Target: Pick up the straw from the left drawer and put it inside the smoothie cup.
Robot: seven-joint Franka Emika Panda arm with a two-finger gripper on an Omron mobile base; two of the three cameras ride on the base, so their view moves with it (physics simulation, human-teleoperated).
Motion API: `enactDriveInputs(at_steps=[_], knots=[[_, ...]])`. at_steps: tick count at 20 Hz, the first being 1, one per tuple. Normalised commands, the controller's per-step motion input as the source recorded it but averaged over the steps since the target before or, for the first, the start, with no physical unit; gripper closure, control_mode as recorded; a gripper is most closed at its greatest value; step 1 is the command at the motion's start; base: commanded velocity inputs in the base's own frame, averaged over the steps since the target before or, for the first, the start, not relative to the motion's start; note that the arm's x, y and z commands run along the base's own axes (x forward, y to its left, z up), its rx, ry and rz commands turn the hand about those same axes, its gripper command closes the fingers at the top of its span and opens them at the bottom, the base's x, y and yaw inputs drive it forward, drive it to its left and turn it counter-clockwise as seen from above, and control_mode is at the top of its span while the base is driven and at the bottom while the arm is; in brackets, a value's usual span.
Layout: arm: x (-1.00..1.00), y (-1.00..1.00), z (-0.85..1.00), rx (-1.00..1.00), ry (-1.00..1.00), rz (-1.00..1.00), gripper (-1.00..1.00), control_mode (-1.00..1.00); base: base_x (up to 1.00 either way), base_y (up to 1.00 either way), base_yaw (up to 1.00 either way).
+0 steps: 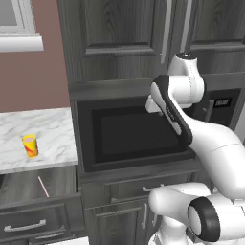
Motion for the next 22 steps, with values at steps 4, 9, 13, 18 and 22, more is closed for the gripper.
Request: enactDriveInputs(at_steps=[4, 9, 13, 18, 22], knots=[[-0.15, -0.05, -0.05, 0.0, 0.0, 0.0, -1.0, -1.0, 0.0, 0.0, 0.0], [-0.47, -0.07, -0.22, 0.0, 0.0, 0.0, -1.0, -1.0, 0.0, 0.0, 0.0], [-0.45, -0.05, -0.43, 0.0, 0.0, -0.02, -1.0, -1.0, 0.0, 0.0, 0.0], [-0.33, 0.0, -0.54, 0.0, 0.0, 0.0, -1.0, -1.0, 0.0, 0.0, 0.0], [-0.28, 0.0, -0.61, 0.0, 0.0, 0.0, -1.0, -1.0, 0.0, 0.0, 0.0]])
